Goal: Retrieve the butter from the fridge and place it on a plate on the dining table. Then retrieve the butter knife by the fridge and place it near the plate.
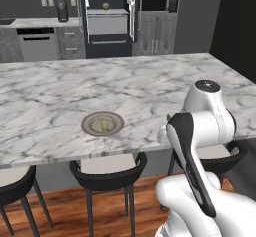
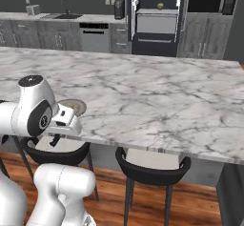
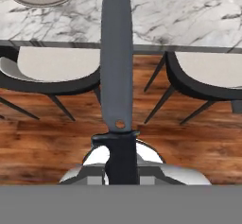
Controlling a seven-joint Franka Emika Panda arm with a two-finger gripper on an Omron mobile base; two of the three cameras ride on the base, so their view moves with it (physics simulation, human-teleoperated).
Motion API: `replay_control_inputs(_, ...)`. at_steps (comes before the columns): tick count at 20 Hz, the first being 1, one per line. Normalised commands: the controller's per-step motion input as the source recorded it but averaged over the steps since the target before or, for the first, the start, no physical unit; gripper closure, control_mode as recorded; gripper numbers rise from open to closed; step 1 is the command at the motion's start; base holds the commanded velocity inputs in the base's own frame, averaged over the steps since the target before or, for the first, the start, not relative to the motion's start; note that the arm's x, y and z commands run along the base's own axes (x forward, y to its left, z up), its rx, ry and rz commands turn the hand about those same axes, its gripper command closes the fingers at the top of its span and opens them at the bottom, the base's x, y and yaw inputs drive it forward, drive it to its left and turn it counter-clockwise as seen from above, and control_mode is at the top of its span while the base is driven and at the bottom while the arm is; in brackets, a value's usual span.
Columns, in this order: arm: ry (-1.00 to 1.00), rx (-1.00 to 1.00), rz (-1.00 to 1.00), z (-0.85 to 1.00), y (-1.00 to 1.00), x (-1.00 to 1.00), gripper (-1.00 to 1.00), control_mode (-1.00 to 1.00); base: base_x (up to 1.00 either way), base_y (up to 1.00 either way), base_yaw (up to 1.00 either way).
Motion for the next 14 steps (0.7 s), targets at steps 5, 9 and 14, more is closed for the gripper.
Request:
replay_control_inputs(5,0.0,0.0,0.08,-0.03,-0.27,0.96,1.0,-1.0,0.0,0.0,0.0)
replay_control_inputs(9,0.04,0.0,0.19,-0.11,-0.32,1.0,1.0,-1.0,0.0,0.0,0.0)
replay_control_inputs(14,0.06,0.0,0.22,-0.25,-0.05,1.0,1.0,-1.0,0.0,0.0,0.0)
